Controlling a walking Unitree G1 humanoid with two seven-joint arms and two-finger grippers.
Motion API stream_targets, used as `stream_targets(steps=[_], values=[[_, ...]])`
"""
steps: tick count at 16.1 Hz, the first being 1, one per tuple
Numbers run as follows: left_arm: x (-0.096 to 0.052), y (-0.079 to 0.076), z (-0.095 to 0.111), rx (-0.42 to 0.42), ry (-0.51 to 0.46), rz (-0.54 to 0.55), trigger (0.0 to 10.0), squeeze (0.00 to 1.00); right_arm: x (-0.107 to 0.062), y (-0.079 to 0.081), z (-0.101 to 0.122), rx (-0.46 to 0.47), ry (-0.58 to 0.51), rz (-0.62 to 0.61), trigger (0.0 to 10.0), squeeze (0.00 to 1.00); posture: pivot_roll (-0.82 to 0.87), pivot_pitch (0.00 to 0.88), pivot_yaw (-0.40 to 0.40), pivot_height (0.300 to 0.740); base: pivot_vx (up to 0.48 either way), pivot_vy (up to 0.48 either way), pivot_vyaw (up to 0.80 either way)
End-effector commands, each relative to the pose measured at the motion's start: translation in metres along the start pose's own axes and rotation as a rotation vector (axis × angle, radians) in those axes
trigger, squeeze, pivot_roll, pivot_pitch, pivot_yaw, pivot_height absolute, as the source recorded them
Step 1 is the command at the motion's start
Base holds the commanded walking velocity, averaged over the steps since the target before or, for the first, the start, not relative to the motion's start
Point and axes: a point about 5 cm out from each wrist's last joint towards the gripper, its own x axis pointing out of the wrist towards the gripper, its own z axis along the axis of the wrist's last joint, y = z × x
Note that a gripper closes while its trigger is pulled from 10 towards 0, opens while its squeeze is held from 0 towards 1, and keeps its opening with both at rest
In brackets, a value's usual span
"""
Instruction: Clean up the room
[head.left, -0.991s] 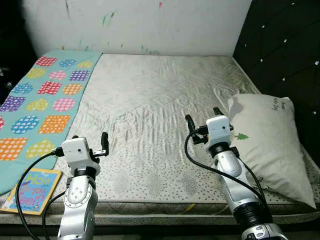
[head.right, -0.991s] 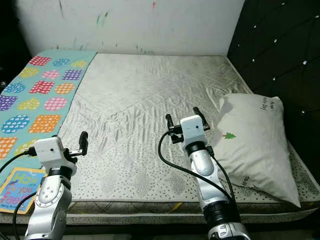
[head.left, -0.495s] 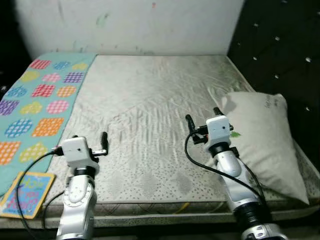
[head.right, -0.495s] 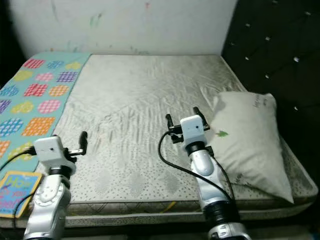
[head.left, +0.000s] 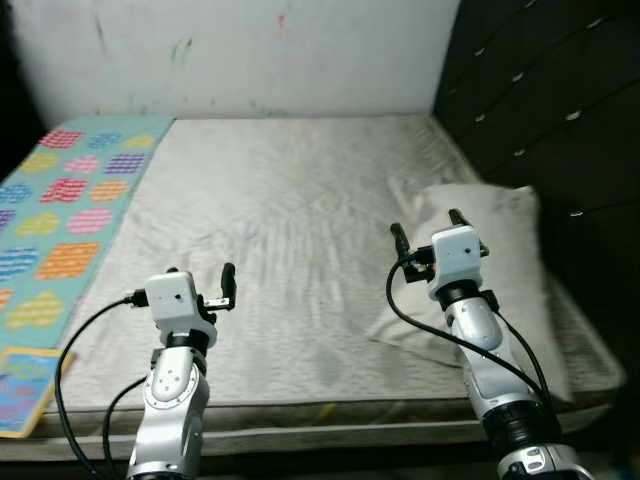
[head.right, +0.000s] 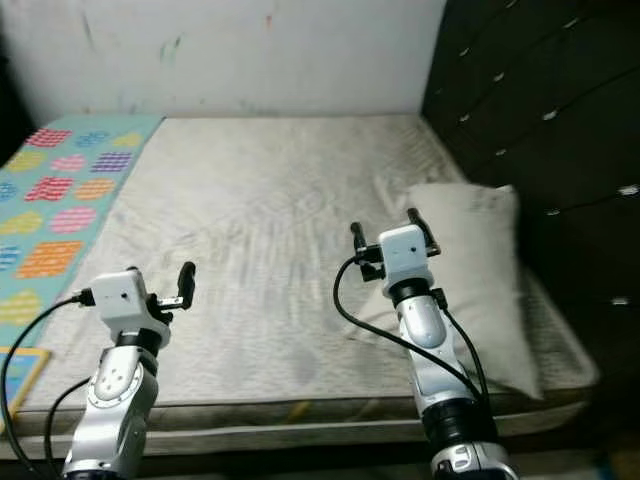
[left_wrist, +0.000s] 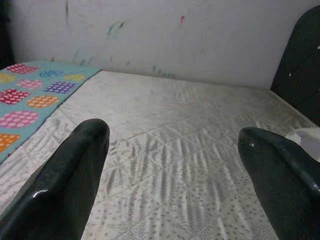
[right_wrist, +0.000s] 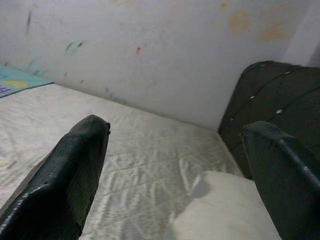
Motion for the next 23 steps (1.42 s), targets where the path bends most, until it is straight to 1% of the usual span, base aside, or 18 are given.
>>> stream_targets(steps=[1, 9, 11, 15, 23], values=[[0.0, 0.007, -0.001, 0.006, 0.006, 0.023, 10.0, 0.0, 0.003, 0.006, 0.004, 0.009, -0.018, 0.017, 10.0, 0.0, -0.01, 0.0, 0.005, 0.74, 0.0, -0.315, 0.0], [0.002, 0.002, -0.002, 0.002, 0.003, 0.009, 10.0, 0.0, 0.001, 0.006, 0.005, 0.002, -0.024, 0.02, 10.0, 0.0, -0.03, 0.0, 0.009, 0.74, 0.0, -0.301, 0.0], [0.002, -0.001, 0.001, -0.013, -0.025, -0.018, 10.0, 0.0, 0.001, 0.005, 0.005, -0.002, -0.024, 0.02, 10.0, 0.0, -0.03, 0.0, 0.01, 0.74, 0.0, 0.0, 0.0], [0.001, -0.003, 0.001, -0.028, -0.027, -0.057, 10.0, 0.0, 0.001, 0.006, 0.005, -0.008, -0.025, 0.02, 10.0, 0.0, -0.03, 0.0, 0.01, 0.74, 0.0, 0.0, 0.0], [0.001, -0.009, 0.0, -0.057, -0.031, -0.097, 10.0, 0.0, 0.001, 0.003, 0.005, -0.013, -0.028, 0.013, 10.0, 0.0, -0.04, 0.0, 0.014, 0.74, 0.338, 0.0, 0.0]])
